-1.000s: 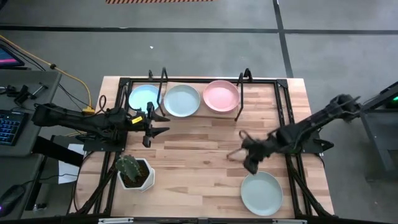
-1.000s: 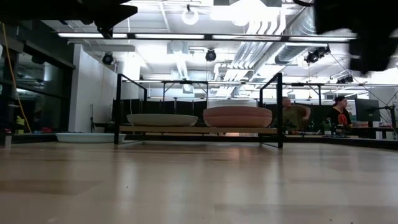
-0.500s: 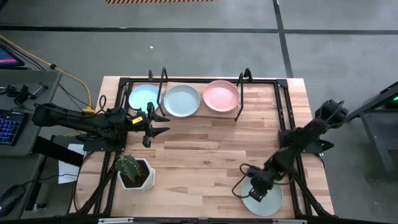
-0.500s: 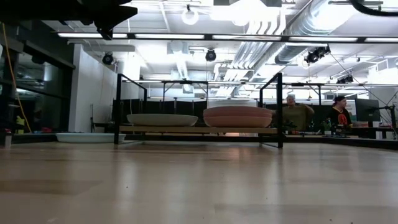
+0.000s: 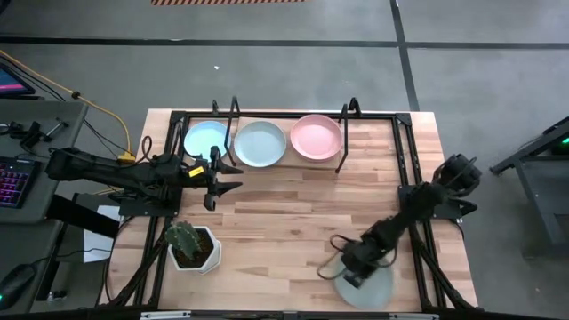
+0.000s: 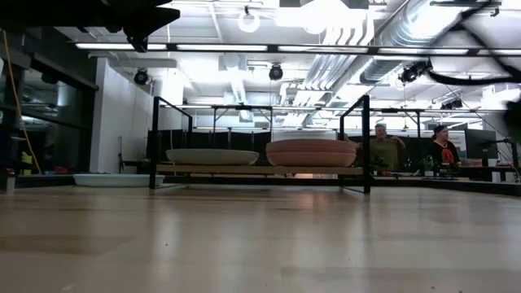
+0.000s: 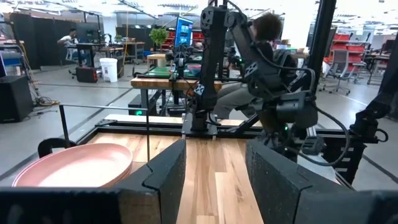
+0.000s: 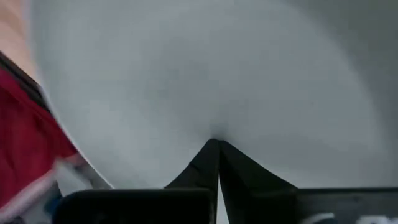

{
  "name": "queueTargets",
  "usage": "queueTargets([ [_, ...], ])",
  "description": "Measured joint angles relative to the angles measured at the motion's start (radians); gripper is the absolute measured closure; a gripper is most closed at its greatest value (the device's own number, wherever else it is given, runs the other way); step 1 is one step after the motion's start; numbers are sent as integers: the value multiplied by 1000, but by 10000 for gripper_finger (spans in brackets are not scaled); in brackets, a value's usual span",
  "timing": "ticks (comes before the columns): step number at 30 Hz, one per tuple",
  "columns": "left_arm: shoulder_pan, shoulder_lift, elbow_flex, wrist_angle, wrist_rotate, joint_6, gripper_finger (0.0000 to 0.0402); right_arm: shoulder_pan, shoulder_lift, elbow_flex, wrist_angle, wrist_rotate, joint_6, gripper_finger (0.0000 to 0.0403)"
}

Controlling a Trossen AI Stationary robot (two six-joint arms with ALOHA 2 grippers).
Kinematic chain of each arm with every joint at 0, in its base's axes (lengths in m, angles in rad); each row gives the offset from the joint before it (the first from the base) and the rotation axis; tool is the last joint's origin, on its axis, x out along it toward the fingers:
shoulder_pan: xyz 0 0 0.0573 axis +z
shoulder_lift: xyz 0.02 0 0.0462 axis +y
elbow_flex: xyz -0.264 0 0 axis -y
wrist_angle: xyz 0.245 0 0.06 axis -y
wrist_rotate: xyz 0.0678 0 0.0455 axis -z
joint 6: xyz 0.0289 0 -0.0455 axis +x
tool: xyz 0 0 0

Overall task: Place and stack plates onto a shelf
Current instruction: Stack the white plate on top of the white plate on the shelf

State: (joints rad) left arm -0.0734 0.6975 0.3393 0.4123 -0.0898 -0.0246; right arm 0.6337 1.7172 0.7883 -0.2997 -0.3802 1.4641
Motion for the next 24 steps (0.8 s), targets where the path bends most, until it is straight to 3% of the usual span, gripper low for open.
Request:
queueTargets([
  [7, 0, 0, 0, 4, 0, 3, 247, -174, 11, -3, 221, 295, -269, 402],
  [13, 0, 0, 0, 3, 0, 18, 247, -271, 9, -8, 321, 278, -417, 402],
  [16, 0, 0, 0, -7, 0, 9, 247, -280, -36, 17, 276, 304, -478, 402],
  [21, 0, 0, 0, -25, 0, -16, 247, -228, -180, 41, 46, 512, -490, 403],
  [24, 0, 0, 0, -25, 0, -17, 247, -162, -254, 36, -77, 645, -399, 402],
])
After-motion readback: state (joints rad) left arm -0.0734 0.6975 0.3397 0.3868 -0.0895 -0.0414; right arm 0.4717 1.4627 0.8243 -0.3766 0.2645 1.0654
